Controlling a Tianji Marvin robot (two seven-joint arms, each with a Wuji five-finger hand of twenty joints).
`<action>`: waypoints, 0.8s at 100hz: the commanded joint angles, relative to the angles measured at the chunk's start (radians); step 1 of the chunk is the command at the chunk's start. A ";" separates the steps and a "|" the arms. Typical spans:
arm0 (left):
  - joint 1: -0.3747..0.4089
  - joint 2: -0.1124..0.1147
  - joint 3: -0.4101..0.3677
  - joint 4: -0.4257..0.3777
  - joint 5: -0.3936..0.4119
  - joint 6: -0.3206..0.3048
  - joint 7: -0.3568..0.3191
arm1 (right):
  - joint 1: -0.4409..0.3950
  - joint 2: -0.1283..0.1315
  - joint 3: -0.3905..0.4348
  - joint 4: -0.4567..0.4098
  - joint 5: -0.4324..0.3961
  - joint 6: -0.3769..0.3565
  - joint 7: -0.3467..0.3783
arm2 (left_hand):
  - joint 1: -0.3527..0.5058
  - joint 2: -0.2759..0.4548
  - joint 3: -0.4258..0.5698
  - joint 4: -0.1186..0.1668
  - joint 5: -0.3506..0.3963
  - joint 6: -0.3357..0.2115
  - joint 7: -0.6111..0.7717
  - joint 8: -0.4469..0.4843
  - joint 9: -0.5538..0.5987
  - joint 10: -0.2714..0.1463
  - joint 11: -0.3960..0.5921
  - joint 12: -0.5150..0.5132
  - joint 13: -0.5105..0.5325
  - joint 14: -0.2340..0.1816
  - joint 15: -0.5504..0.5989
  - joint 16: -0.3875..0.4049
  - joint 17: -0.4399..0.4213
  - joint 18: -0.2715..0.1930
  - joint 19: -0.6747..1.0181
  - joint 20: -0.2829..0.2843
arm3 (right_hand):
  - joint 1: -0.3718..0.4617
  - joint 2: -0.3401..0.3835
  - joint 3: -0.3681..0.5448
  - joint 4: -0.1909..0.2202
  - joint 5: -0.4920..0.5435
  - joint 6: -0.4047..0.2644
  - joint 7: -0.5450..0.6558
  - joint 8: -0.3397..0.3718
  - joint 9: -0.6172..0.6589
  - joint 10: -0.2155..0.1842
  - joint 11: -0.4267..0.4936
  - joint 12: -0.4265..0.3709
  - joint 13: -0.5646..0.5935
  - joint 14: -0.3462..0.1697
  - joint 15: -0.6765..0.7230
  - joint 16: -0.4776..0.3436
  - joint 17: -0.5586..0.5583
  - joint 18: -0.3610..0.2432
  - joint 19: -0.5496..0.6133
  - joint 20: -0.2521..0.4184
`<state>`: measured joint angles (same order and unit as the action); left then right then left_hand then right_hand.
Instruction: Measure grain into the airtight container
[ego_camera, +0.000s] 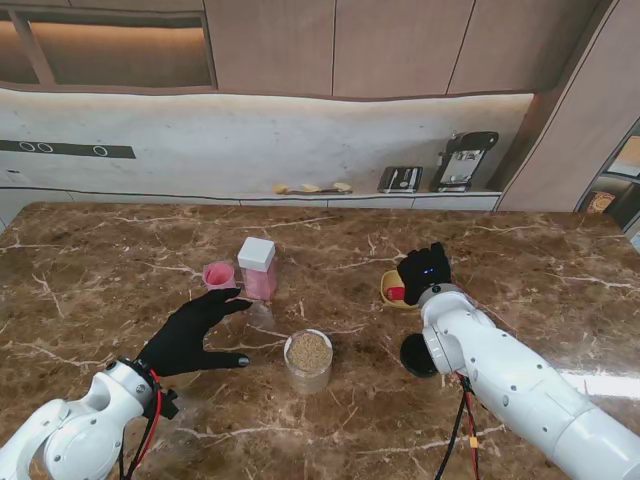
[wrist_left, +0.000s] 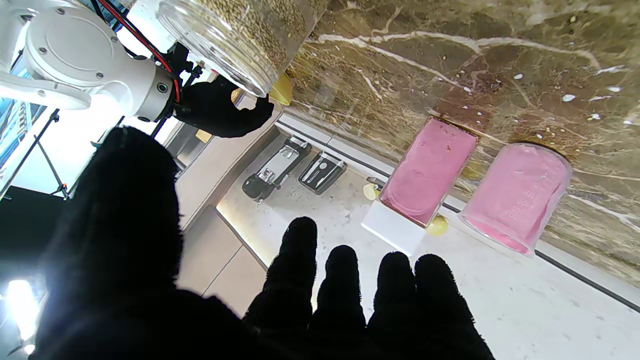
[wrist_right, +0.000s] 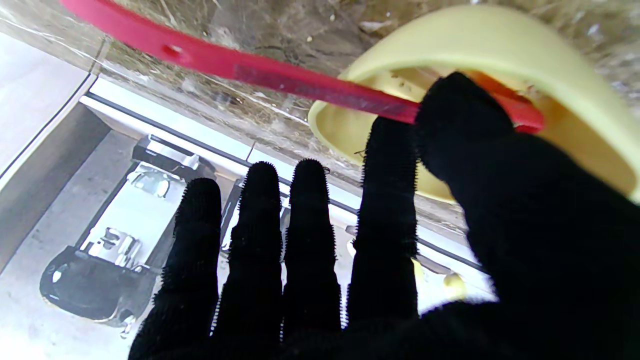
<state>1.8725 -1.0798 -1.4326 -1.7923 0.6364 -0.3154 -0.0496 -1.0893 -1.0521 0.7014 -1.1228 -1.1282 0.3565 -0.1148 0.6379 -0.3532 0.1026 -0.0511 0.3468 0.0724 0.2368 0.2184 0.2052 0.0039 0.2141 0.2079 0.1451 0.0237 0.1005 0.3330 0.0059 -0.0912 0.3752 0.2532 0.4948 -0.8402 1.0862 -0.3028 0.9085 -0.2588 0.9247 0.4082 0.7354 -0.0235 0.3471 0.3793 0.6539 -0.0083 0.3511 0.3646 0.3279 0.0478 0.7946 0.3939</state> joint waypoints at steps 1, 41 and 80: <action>0.007 -0.001 0.003 0.002 0.003 0.004 0.003 | 0.004 -0.001 -0.002 0.009 0.005 -0.006 0.016 | -0.028 0.031 0.021 0.030 -0.018 -0.014 -0.006 0.006 -0.008 -0.001 -0.015 -0.014 -0.019 -0.032 0.002 -0.011 -0.012 -0.039 -0.025 -0.006 | 0.045 0.015 0.016 -0.017 0.028 -0.001 0.015 -0.032 0.012 -0.008 -0.007 -0.010 0.022 -0.006 -0.005 0.020 -0.008 0.026 0.020 0.002; 0.009 -0.001 0.003 0.002 0.000 0.003 0.000 | 0.015 -0.002 -0.032 0.040 0.028 -0.019 0.007 | -0.027 0.036 0.029 0.028 -0.017 -0.016 -0.007 0.007 -0.008 0.001 -0.012 -0.013 -0.018 -0.029 0.002 -0.010 -0.012 -0.037 -0.032 0.004 | 0.055 0.046 0.047 -0.003 -0.037 0.051 -0.022 -0.118 0.003 -0.010 -0.017 -0.013 0.008 -0.009 -0.013 0.017 -0.019 0.024 0.012 -0.002; 0.007 0.000 0.005 0.004 0.003 0.006 -0.003 | 0.016 -0.005 -0.027 0.052 0.038 -0.026 -0.017 | -0.024 0.040 0.032 0.027 -0.017 -0.014 -0.009 0.008 -0.007 0.003 -0.010 -0.011 -0.017 -0.027 0.002 -0.008 -0.012 -0.034 -0.035 0.011 | 0.038 0.203 0.055 -0.001 -0.002 0.030 0.008 -0.140 0.015 -0.029 -0.006 -0.009 0.005 -0.020 -0.003 0.020 -0.021 0.011 0.014 0.002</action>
<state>1.8743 -1.0799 -1.4314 -1.7917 0.6357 -0.3130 -0.0510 -1.0679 -1.0557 0.6664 -1.0758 -1.0917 0.3329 -0.1432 0.6379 -0.3436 0.1204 -0.0511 0.3468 0.0724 0.2368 0.2185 0.2052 0.0039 0.2141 0.2079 0.1451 0.0237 0.1005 0.3329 0.0052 -0.0912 0.3733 0.2532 0.5158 -0.6894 1.1127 -0.3017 0.8655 -0.1999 0.8858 0.2644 0.7455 -0.0376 0.3399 0.3793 0.6539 -0.0166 0.3489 0.3647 0.3261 0.0482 0.7946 0.3939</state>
